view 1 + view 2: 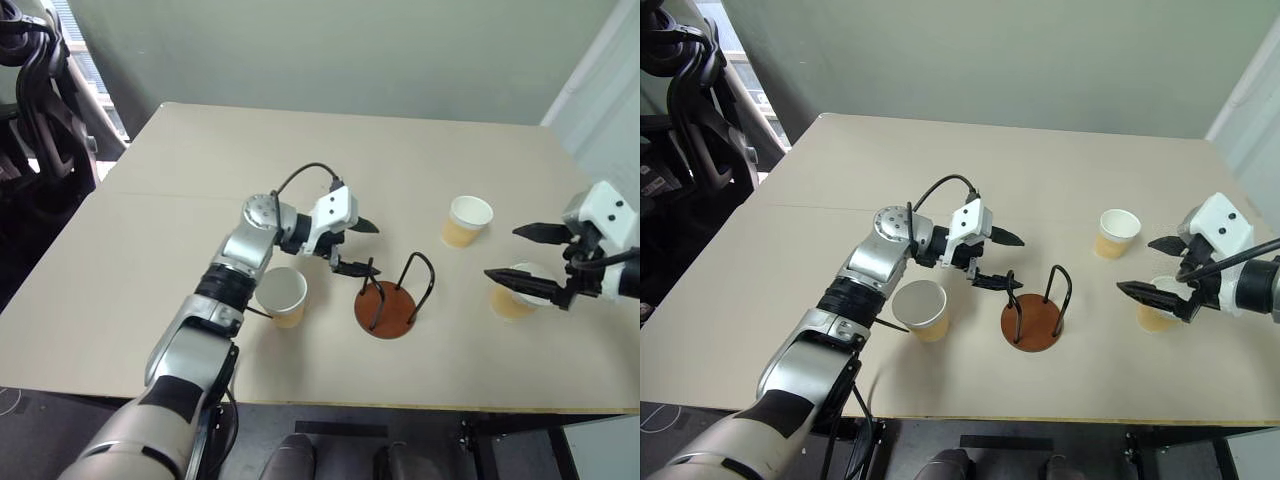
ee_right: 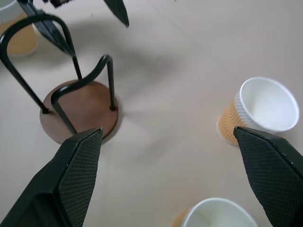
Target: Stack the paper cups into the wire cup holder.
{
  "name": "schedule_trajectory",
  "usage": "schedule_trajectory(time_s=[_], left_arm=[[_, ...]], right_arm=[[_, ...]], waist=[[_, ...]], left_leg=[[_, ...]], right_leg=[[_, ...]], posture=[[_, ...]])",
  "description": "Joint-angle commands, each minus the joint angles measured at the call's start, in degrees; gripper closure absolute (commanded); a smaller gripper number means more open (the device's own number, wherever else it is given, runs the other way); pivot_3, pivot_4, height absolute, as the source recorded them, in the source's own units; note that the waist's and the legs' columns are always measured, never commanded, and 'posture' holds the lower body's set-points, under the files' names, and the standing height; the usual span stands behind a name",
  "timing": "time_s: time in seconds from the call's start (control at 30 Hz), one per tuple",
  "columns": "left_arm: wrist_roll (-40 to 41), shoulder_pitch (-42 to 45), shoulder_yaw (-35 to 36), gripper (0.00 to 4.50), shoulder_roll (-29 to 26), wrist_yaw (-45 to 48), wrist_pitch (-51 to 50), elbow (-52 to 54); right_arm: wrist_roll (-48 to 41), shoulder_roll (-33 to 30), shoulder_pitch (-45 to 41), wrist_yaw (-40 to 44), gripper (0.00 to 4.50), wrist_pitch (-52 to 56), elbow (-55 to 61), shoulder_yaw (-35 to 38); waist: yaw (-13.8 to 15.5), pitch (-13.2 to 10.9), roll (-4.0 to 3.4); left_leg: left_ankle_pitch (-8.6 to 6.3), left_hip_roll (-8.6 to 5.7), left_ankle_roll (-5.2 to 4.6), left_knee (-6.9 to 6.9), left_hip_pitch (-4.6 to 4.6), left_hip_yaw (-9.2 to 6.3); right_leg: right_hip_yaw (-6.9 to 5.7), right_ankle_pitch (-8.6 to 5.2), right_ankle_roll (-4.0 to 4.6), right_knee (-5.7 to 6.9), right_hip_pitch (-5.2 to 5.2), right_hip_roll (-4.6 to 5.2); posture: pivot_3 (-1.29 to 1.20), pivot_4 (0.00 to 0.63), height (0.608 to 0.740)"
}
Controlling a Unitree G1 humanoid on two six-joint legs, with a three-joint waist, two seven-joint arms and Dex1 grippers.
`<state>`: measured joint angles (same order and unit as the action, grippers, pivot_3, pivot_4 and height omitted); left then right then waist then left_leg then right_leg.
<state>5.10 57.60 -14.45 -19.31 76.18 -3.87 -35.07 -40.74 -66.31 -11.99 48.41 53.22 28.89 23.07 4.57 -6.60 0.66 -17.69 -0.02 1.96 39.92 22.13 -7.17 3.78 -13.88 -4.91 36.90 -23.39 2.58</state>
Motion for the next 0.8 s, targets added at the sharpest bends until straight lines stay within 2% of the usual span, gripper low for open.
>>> schedule_trajectory(time_s=[0.03, 0.33, 0.8], left_arm=[[1.6, 1.4, 0.9, 0.04, -0.8, 2.5, -0.4, 2.7], [0.5, 0.1, -2.2, 0.04, -3.9, 9.8, 0.6, 5.1], [-0.8, 5.6, -0.4, 0.04, -6.8, 9.4, 5.5, -1.9]], right_arm=[[0.2, -0.9, 0.0, 0.8, 0.0, -0.4, 0.4, 0.8], [-0.3, -0.9, -0.4, 1.1, 0.0, 0.1, 0.6, 0.7], [-0.8, -0.8, -0.4, 1.8, 0.0, 0.9, 1.0, 0.7]], waist=[[0.0, 0.0, 0.0], [0.0, 0.0, 0.0], [-0.1, 0.0, 0.0]], left_leg=[[0.0, 0.0, 0.0, 0.0, 0.0, 0.0], [-0.01, -0.02, -0.01, 0.0, 0.01, -0.03], [-0.02, 0.0, -0.03, 0.0, 0.06, -0.07]], right_leg=[[0.0, 0.0, 0.0, 0.0, 0.0, 0.0], [0.01, 0.0, 0.0, -0.02, 0.0, 0.01], [0.0, 0.0, 0.0, -0.05, -0.03, 0.04]], posture=[[0.0, 0.15, 0.74], [0.0, 0.15, 0.74], [0.0, 0.15, 0.74]])
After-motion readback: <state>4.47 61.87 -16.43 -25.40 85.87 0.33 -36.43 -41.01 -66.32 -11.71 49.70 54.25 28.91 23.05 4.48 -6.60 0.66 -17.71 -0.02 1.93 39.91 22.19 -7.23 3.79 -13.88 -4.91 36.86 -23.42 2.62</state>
